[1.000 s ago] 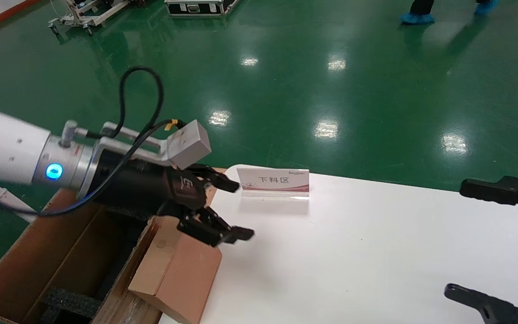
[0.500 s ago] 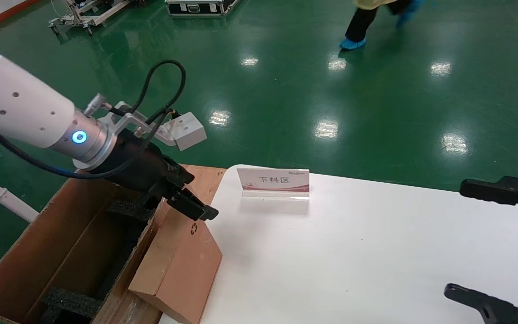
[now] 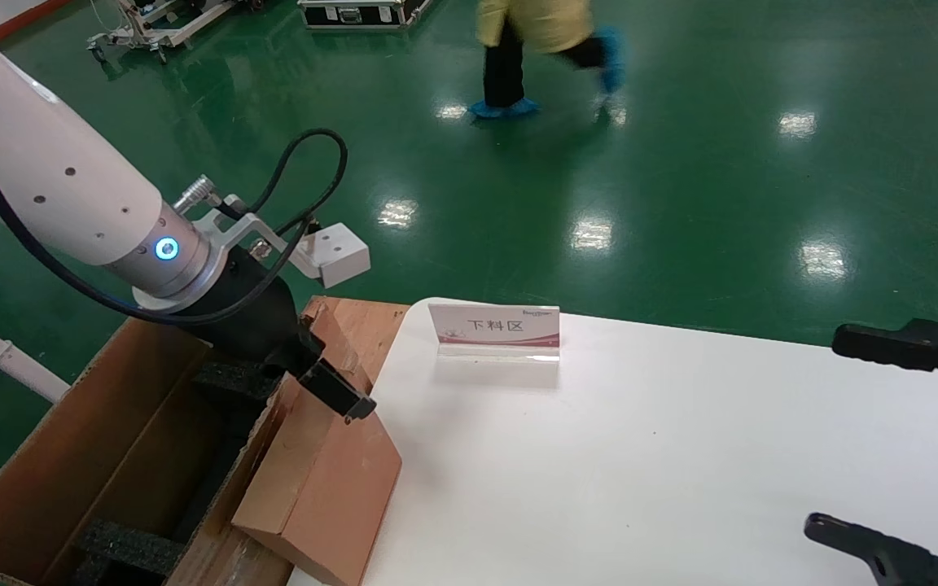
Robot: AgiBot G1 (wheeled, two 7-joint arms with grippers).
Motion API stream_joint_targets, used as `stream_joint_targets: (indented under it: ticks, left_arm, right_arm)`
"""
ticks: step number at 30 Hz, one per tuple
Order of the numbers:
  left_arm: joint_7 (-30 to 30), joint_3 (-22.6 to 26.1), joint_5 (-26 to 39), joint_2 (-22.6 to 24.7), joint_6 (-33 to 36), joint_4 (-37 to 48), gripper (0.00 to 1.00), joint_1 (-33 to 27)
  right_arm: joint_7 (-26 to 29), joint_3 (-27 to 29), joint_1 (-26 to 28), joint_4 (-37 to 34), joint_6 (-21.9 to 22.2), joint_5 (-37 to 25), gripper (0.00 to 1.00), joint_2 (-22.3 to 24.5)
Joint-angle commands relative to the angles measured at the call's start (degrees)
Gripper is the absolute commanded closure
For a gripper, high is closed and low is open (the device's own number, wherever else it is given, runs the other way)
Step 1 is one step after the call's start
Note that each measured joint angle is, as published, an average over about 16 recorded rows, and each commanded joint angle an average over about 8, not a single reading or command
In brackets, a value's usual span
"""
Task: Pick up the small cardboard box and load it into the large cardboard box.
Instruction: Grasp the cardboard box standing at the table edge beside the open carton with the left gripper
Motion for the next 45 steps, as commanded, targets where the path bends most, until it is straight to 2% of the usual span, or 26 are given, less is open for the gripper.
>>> stream_joint_targets:
  ticks: [1, 8, 21, 33, 42, 43, 44, 45]
  left_arm:
    - [-1.12, 2.12, -0.58, 0.11, -0.09, 0.0, 0.0, -1.19]
    - [-4.07, 8.09, -2.47, 0.02, -0.35, -0.11, 0.0, -4.64]
    - [-5.32, 16.1, -8.54, -0.93, -0.93, -0.24, 0.0, -8.3]
    - [-5.94, 22.15, -11.58, -0.03, -1.47, -0.27, 0.0, -10.09]
    - [-6.34, 24.44, -12.26, 0.6, -2.02, -0.26, 0.0, -10.71]
    - [-6.33, 24.44, -12.26, 0.61, -2.05, -0.25, 0.13, -10.72]
    - [-6.32, 24.41, -12.25, 0.61, -2.06, -0.24, 0.25, -10.72]
    - [-6.3, 24.36, -12.23, 0.61, -2.05, -0.24, 0.37, -10.71]
  right_arm:
    - [0.0, -0.01, 0.0, 0.0, 0.0, 0.01, 0.0, 0.0]
    - [-0.02, -0.04, 0.01, 0.0, 0.02, 0.03, 0.0, 0.02]
    - [-0.04, -0.09, 0.02, 0.0, 0.04, 0.06, 0.0, 0.04]
    - [-0.07, -0.14, 0.03, 0.0, 0.06, 0.09, 0.0, 0.06]
    - [-0.08, -0.14, 0.02, -0.02, 0.08, 0.12, 0.0, 0.07]
    - [-0.08, -0.14, 0.02, -0.02, 0.08, 0.12, 0.0, 0.07]
    - [-0.08, -0.14, 0.02, -0.02, 0.08, 0.12, 0.07, 0.07]
    - [-0.08, -0.14, 0.02, -0.02, 0.08, 0.12, 0.2, 0.07]
